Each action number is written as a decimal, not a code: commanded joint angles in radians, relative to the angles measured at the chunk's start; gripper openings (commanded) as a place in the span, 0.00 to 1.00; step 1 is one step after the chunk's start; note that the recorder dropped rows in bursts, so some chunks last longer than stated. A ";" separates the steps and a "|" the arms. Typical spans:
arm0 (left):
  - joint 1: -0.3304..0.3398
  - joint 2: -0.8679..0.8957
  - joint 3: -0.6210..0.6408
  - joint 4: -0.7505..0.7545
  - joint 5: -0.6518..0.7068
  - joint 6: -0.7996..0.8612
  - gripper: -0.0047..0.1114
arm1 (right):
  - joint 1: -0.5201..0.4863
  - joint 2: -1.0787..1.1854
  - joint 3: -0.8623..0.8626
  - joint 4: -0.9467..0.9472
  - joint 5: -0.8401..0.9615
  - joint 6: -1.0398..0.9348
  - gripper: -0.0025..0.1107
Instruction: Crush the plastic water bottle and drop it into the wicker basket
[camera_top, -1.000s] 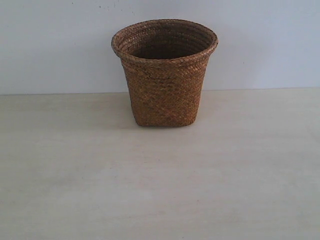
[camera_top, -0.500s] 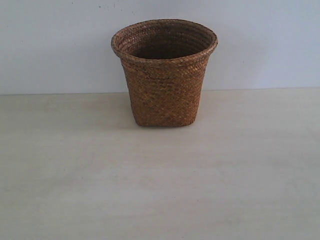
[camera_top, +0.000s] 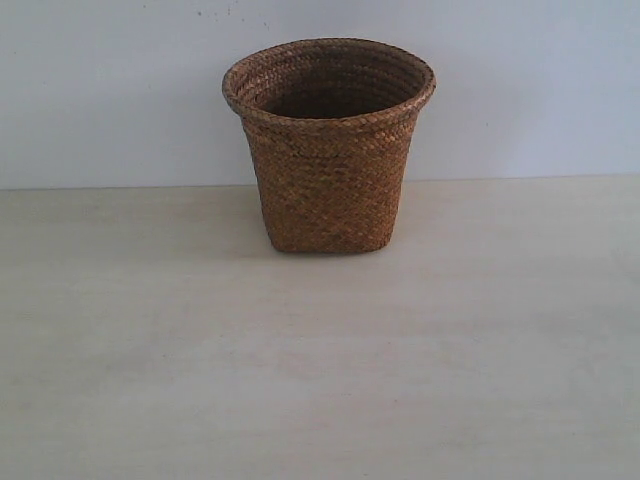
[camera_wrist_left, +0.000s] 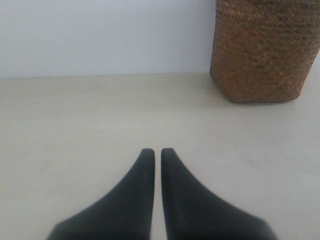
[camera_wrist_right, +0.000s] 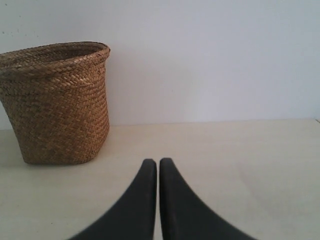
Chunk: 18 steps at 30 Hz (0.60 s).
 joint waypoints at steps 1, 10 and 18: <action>0.005 -0.002 0.003 0.005 -0.009 0.006 0.07 | -0.002 -0.006 0.004 0.003 0.009 -0.003 0.02; 0.005 -0.002 0.003 0.005 -0.009 0.006 0.07 | -0.002 -0.006 0.004 -0.008 0.129 0.013 0.02; 0.005 -0.002 0.003 0.005 -0.009 0.006 0.07 | -0.002 -0.006 0.004 -0.046 0.252 0.014 0.02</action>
